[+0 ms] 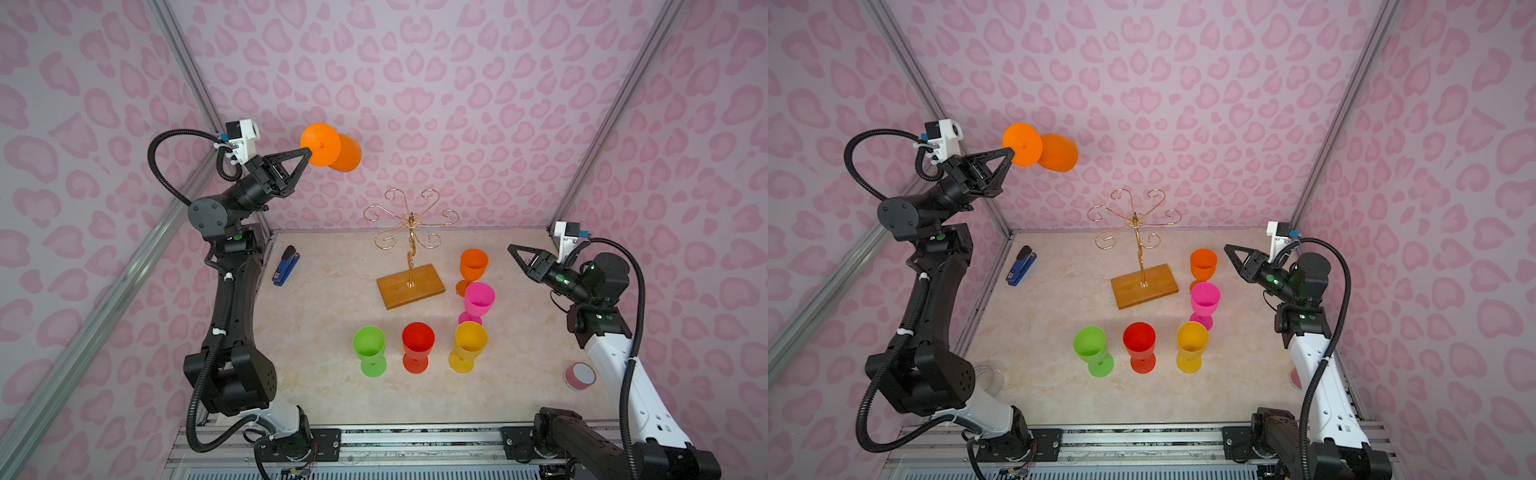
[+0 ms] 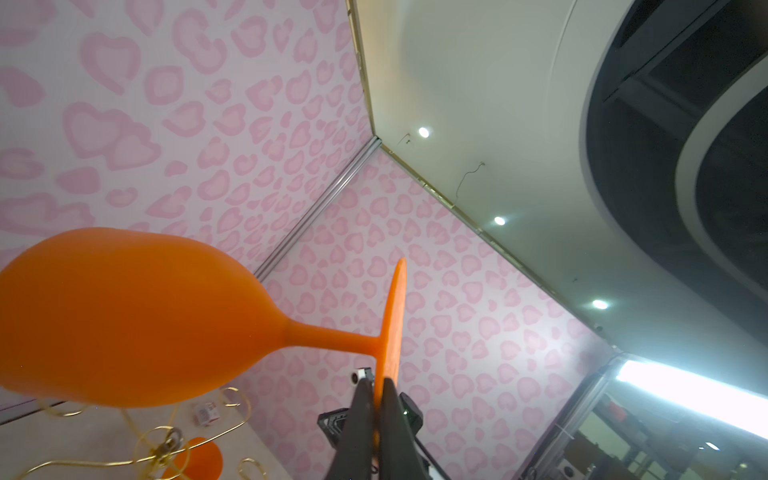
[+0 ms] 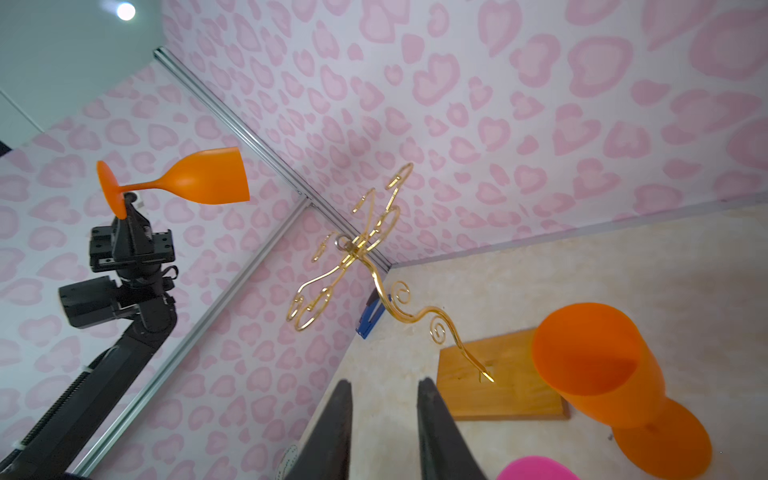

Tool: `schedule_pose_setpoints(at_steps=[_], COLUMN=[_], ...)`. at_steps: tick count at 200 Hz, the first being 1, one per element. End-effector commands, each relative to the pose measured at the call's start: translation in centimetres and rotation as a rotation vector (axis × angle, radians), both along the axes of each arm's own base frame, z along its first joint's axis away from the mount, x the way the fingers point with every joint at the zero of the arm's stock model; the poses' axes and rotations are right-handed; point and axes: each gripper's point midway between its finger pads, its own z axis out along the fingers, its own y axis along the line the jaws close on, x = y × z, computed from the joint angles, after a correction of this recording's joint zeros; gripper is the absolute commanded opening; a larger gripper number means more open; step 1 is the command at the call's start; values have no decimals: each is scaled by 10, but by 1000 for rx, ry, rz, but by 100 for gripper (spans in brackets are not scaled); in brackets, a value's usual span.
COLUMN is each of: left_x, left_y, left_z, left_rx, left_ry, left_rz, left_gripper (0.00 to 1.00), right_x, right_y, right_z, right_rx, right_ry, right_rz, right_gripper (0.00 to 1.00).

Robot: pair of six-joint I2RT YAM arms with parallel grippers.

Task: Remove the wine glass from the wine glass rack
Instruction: 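Move the right gripper toward the orange glass bowl held by the left gripper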

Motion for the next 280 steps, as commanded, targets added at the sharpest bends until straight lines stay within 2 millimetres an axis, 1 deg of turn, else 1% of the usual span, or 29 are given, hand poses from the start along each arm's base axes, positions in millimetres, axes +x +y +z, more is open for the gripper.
schedule_pose_setpoints(at_steps=[1, 14, 36, 55, 68, 80, 95, 106, 114, 120, 142, 159, 194, 228, 280], left_x=[-51, -61, -72, -83, -89, -92, -96, -97, -97, -98, -97, -93, -88, -87, -82], left_y=[-7, -27, -66, -91, -106, -119, -132, -140, -145, -149, -160, -164, -174, -180, -188], left_z=[34, 34, 21, 11, 2, -7, -16, -22, -26, -29, -39, -44, -50, -51, -59], left_rx=[-218, -242, -236, -238, -236, -233, -227, -230, -233, -231, -229, -233, -232, -230, -224], left_ry=[-113, -108, -68, -49, -30, -5, 15, 29, 39, 44, 73, 89, 113, 119, 147], left_rz=[-188, -279, -385, -446, -484, -514, -549, -569, -585, -596, -623, -635, -656, -670, -685], left_gripper=[3, 2, 2, 2, 2, 2, 2, 2, 2, 2, 2, 2, 2, 2, 2], right_x=[-13, -16, -21, -25, -28, -28, -28, -25, -25, -23, -23, -23, -26, -29, -33], right_y=[14, 24, 41, 48, 49, 49, 50, 54, 57, 60, 66, 70, 73, 78, 90], right_z=[55, 71, 93, 112, 123, 129, 132, 131, 129, 126, 121, 117, 113, 111, 107], right_rx=[90, 115, 168, 244, 310, 368, 419, 443, 450, 449, 444, 433, 421, 408, 396], right_ry=[-204, -258, -340, -407, -448, -468, -482, -475, -476, -470, -469, -461, -458, -448, -431], right_rz=[61, 92, 144, 193, 233, 271, 315, 342, 356, 360, 374, 385, 398, 425, 474], right_gripper=[28, 29, 29, 31, 33, 35, 38, 39, 44, 45, 45, 46, 46, 46, 40])
